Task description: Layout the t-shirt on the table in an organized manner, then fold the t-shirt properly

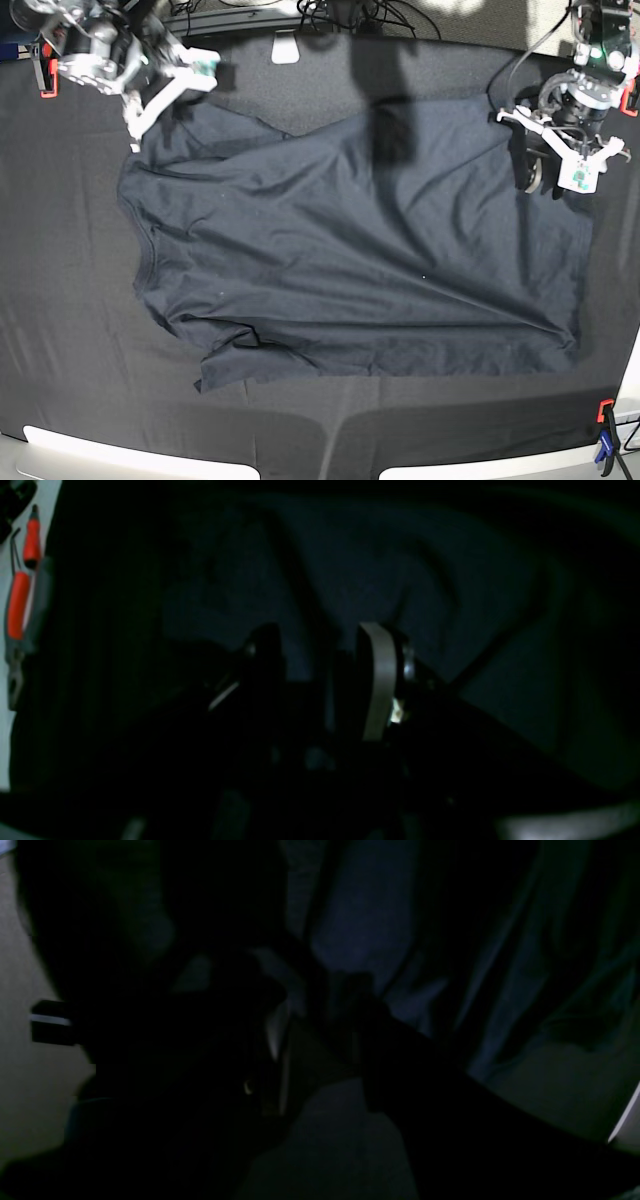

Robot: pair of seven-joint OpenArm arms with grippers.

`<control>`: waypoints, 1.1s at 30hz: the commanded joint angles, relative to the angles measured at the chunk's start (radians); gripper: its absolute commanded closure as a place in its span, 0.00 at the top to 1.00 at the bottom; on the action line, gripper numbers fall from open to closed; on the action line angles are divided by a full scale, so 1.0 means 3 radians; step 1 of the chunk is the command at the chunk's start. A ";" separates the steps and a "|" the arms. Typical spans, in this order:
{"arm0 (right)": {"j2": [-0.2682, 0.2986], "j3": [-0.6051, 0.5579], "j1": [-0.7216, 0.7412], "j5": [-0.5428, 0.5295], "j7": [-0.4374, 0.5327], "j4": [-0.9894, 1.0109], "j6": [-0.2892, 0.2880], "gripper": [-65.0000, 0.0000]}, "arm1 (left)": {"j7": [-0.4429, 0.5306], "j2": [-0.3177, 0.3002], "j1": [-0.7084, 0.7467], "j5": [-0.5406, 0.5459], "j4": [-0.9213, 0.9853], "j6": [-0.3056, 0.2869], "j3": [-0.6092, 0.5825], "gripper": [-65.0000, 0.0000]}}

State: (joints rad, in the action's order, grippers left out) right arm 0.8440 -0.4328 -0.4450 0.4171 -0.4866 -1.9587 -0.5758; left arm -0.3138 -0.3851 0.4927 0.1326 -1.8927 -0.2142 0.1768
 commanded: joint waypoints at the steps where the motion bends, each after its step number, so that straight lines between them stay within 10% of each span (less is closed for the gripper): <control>1: 0.0041 -0.0041 0.0057 0.0022 0.0027 -0.0015 0.0033 0.32 | 0.0099 -0.0037 -0.0006 -0.0006 -0.0070 0.0017 0.0020 0.35; 21: 0.0075 -0.0373 0.0468 0.0020 -0.0011 0.0111 0.0128 0.03 | 0.0089 -0.0037 0.0004 -0.0005 -0.0070 0.0046 0.0020 0.35; 33: 0.0985 -0.0369 -0.0369 0.0251 -0.0807 -0.0642 0.0128 0.03 | 0.0102 -0.0037 0.0003 -0.0004 -0.0070 0.0093 0.0020 0.35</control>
State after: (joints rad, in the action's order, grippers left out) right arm 1.1244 -0.5518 -0.5598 0.4843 -0.7235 -2.1349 -0.5438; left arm -0.3134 -0.3855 0.4934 0.1295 -1.8935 -0.1925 0.1768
